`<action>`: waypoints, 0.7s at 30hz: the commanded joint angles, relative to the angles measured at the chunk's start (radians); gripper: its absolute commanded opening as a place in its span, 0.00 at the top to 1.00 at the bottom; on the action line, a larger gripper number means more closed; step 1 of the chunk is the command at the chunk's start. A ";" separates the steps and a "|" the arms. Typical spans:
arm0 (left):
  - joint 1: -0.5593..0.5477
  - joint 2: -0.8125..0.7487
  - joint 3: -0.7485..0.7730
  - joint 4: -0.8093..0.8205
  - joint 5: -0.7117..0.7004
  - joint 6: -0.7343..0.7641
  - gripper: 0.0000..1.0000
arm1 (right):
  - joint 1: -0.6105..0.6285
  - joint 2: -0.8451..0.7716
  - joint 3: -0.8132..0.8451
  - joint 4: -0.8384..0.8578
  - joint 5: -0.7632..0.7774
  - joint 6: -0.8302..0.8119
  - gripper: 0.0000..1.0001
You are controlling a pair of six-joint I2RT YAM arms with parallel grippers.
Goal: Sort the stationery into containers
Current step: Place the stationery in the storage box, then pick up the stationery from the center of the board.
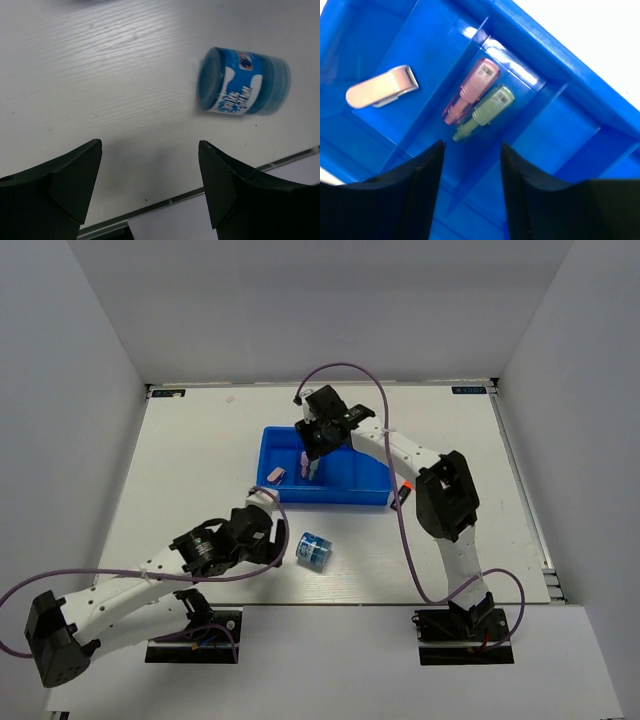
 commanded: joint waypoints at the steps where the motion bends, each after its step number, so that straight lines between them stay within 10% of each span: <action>1: -0.068 0.058 0.038 0.110 0.097 0.154 0.12 | -0.019 -0.173 -0.049 0.011 0.000 0.029 0.56; 6: -0.155 0.272 0.107 0.218 0.126 0.261 0.04 | -0.096 -0.358 -0.308 0.073 0.068 -0.009 0.68; 21: -0.197 0.567 0.190 0.342 0.073 0.182 0.00 | -0.277 -0.715 -0.708 0.122 -0.112 0.000 0.56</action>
